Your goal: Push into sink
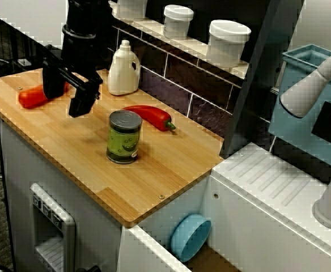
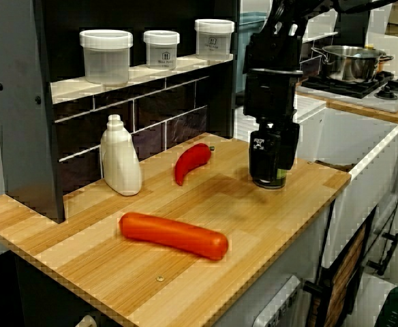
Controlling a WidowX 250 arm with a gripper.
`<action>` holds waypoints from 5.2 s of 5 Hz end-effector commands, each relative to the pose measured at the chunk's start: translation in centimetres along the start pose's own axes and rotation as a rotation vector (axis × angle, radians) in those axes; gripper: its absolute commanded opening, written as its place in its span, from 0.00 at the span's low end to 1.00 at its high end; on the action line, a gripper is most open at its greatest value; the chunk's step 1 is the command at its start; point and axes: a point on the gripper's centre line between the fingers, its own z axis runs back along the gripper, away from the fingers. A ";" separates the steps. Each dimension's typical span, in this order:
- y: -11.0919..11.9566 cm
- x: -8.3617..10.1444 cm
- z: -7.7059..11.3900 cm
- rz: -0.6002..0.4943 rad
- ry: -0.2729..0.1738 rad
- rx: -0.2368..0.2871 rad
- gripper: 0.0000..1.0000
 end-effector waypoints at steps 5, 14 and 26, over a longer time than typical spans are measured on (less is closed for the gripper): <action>-8.7 3.1 -0.8 0.047 0.039 0.031 1.00; -10.7 1.4 1.5 0.088 0.214 -0.116 1.00; -21.1 -0.5 -0.1 -0.008 0.269 -0.075 1.00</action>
